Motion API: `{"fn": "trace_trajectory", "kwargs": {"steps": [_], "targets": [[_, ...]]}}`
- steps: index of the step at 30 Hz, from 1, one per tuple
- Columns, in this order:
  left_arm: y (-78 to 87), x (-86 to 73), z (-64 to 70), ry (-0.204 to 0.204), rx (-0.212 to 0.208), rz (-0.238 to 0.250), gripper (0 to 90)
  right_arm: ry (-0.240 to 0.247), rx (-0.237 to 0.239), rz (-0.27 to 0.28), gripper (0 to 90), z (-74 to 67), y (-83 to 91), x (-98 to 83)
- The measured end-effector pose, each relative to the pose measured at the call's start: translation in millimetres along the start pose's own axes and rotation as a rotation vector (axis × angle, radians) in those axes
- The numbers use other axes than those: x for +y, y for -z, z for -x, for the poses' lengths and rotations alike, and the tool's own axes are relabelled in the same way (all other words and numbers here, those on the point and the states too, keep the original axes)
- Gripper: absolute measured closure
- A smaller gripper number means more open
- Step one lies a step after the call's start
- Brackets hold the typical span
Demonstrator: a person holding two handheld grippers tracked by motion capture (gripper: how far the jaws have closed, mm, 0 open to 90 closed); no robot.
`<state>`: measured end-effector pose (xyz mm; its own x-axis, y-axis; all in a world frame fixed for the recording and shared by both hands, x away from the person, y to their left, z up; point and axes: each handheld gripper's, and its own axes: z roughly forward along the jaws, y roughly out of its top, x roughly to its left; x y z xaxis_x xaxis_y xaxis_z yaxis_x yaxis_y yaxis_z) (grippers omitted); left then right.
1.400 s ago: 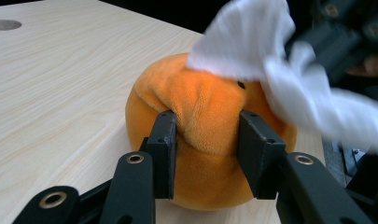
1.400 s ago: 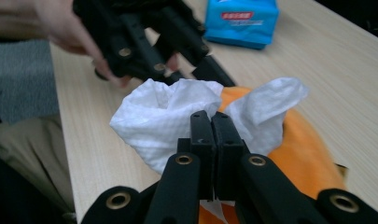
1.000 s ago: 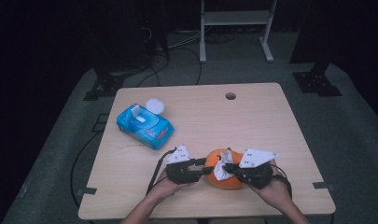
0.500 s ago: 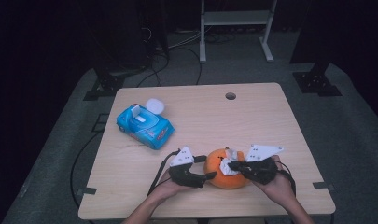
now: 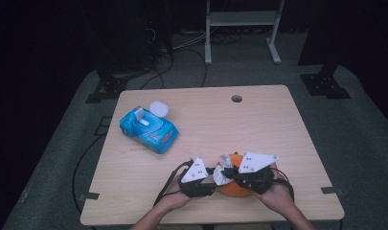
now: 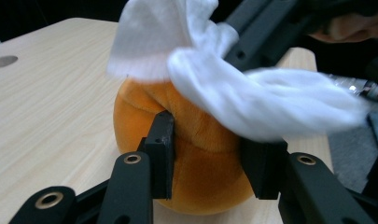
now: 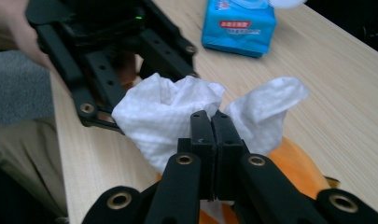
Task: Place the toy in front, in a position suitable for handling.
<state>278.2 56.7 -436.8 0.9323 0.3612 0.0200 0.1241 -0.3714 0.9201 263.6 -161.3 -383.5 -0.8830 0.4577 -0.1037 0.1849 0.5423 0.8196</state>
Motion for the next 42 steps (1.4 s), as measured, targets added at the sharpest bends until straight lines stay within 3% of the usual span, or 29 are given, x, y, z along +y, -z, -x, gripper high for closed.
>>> {"fn": "trace_trajectory", "kwargs": {"steps": [5, 7, 8, 9, 11, 12, 13, 14, 16, 18, 20, 22, 23, 26, 27, 28, 29, 31, 32, 33, 34, 35, 36, 37, 38, 39, 40, 42], "targets": [[1.3, -1.4, -3.7, 0.019, -0.004, 0.006, 59.1, -0.058, -0.054, 0.005, 88.5, 18.2, 8.1, -10.3], [1.5, -2.5, -9.1, 0.067, -0.009, 0.016, 50.2, -0.101, -0.071, -0.010, 88.5, 30.4, 13.7, -19.7], [1.5, -2.5, -9.1, 0.067, -0.009, 0.016, 43.0, -0.101, -0.071, -0.010, 88.5, 30.4, 13.7, -19.7], [0.8, -1.6, -10.9, 0.101, -0.008, 0.026, 43.0, -0.120, -0.060, -0.013, 88.5, 32.7, 14.0, -22.8], [-2.5, -0.8, -14.2, 0.175, -0.013, 0.020, 23.3, -0.137, -0.008, -0.011, 88.5, 30.9, 9.4, -27.1], [-4.0, -1.9, -14.1, 0.183, -0.014, 0.011, 23.3, -0.137, -0.008, -0.011, 88.5, 30.9, 9.4, -27.1], [-5.4, -3.5, -12.9, 0.170, -0.017, -0.006, 25.2, -0.135, 0.000, -0.016, 88.4, 28.0, 6.6, -26.7], [-6.4, -5.2, -10.5, 0.149, -0.014, -0.023, 36.4, -0.112, 0.005, -0.044, 88.5, 23.1, 1.6, -24.4], [-5.4, -5.5, -7.8, 0.131, -0.009, -0.025, 44.0, -0.103, 0.001, -0.045, 88.4, 22.5, 0.9, -23.3], [-4.4, -3.6, -5.1, 0.088, -0.009, -0.020, 46.2, -0.097, -0.011, -0.027, 88.4, 21.4, 3.2, -19.8], [-6.2, -1.1, 3.9, 0.020, -0.027, -0.015, 48.3, -0.078, -0.001, 0.014, 88.5, 11.2, 4.9, -8.1], [-6.5, 0.5, 9.1, -0.029, -0.023, -0.031, 48.9, -0.049, -0.001, -0.004, 88.5, 4.4, -1.3, -1.5], [-6.2, 0.1, 9.5, -0.030, -0.020, -0.034, 48.9, -0.036, -0.013, -0.018, 88.5, 3.8, -4.4, -0.7], [-5.1, -1.6, 5.8, -0.020, -0.025, -0.030, 48.9, -0.062, -0.009, -0.022, 88.4, 11.1, -6.2, -4.1], [-5.2, -3.1, 2.6, -0.004, -0.035, -0.028, 47.6, -0.095, -0.015, -0.028, 88.4, 18.9, -4.9, -10.1], [-5.2, -3.1, 2.6, -0.004, -0.035, -0.028, 43.9, -0.095, -0.015, -0.028, 88.4, 18.9, -4.9, -10.1], [-5.9, -3.2, -1.6, 0.064, -0.046, -0.020, 38.2, -0.114, -0.015, -0.040, 88.4, 23.0, -3.0, -14.6], [-7.1, -3.5, -5.2, 0.145, -0.067, -0.017, 29.0, -0.137, 0.001, -0.049, 88.4, 24.9, -1.6, -17.2], [-7.1, -3.5, -5.2, 0.145, -0.067, -0.017, 28.4, -0.137, 0.007, -0.046, 88.4, 24.3, -1.2, -17.3], [-7.2, -4.1, -6.5, 0.180, -0.077, -0.014, 30.7, -0.130, 0.005, -0.041, 88.4, 22.5, -0.9, -16.3], [-7.2, -4.4, -3.0, 0.140, -0.063, -0.015, 37.0, -0.125, 0.008, -0.023, 88.4, 19.2, 0.1, -14.1], [-7.2, -4.4, -3.0, 0.140, -0.063, -0.015, 42.3, -0.098, 0.009, 0.000, 88.4, 14.2, 1.6, -10.8], [-6.0, -2.4, -0.4, 0.101, -0.060, -0.016, 44.9, -0.073, 0.019, 0.007, 88.4, 8.5, 1.8, -6.8], [-6.0, -2.4, -0.4, 0.101, -0.060, -0.016, 46.4, -0.050, 0.014, 0.010, 88.4, 3.3, 0.7, -3.4], [-6.0, -1.9, 1.1, 0.077, -0.059, -0.016, 46.4, -0.050, 0.014, 0.010, 88.4, 3.3, 0.7, -3.4], [-5.3, -1.8, 3.2, 0.044, -0.049, -0.024, 49.2, -0.020, -0.007, -0.014, 88.4, -0.3, -4.0, -0.7], [-5.3, -1.8, 3.2, 0.044, -0.049, -0.024, 50.0, -0.020, -0.007, -0.014, 88.4, -0.3, -4.0, -0.7], [-3.9, -3.1, 1.9, 0.030, -0.045, -0.027, 51.2, -0.066, -0.041, -0.015, 88.5, 13.0, -4.3, -8.0]]}}
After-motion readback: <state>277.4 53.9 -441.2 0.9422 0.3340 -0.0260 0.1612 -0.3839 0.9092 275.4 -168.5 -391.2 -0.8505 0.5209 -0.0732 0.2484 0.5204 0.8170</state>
